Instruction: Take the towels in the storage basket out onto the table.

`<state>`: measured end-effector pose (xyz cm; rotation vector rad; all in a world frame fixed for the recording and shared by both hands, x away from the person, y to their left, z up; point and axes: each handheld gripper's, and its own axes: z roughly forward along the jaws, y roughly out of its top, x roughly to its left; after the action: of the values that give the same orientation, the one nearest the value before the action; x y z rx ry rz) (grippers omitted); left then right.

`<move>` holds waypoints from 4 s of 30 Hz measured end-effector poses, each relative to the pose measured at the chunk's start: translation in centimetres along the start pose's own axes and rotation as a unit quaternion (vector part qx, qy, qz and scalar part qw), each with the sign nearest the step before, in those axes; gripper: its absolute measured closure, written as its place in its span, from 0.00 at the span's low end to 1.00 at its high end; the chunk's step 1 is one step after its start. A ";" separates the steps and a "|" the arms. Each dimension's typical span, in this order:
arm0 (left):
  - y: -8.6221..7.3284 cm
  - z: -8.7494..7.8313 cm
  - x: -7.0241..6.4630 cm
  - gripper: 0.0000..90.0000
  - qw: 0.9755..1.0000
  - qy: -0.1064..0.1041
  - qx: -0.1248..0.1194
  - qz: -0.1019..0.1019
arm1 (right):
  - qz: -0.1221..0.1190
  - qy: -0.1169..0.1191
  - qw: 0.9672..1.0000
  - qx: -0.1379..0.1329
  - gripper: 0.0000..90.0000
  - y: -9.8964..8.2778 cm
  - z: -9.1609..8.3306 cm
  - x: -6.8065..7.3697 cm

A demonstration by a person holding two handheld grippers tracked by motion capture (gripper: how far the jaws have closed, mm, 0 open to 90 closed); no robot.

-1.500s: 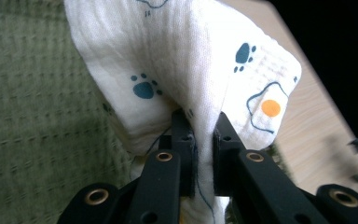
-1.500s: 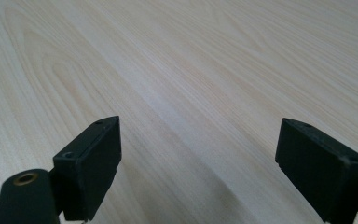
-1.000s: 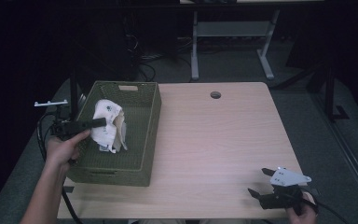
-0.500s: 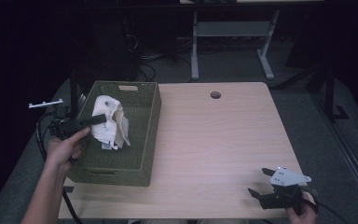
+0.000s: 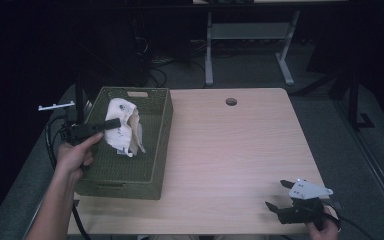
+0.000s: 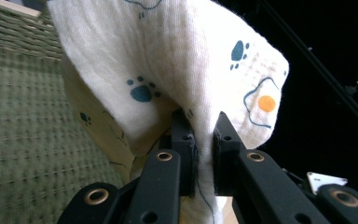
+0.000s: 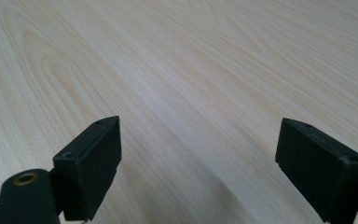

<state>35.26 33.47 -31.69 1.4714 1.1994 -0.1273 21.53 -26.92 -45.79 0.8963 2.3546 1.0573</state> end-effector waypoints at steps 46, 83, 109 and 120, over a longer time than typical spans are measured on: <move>3.1 9.7 -9.5 0.92 0.992 -0.047 0.073 0.094 | 0.014 -0.003 1.000 -0.013 0.16 -0.2 -0.5 -0.5; -4.0 23.5 -11.1 0.92 0.974 -0.019 0.187 0.129 | 0.020 -0.003 0.999 -0.031 0.16 -0.2 -1.0 -0.6; -9.5 31.7 -9.5 0.89 0.958 0.070 0.244 0.133 | 0.026 -0.004 0.999 -0.042 0.16 -0.4 -1.3 -0.9; -10.3 32.7 -8.8 0.70 0.956 0.091 0.242 0.137 | 0.025 -0.002 0.999 -0.044 0.16 -0.4 -1.2 -0.8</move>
<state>41.07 0.52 -43.25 2.1056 1.1427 -0.1008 21.22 -28.33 -45.26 0.9274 2.2754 1.1677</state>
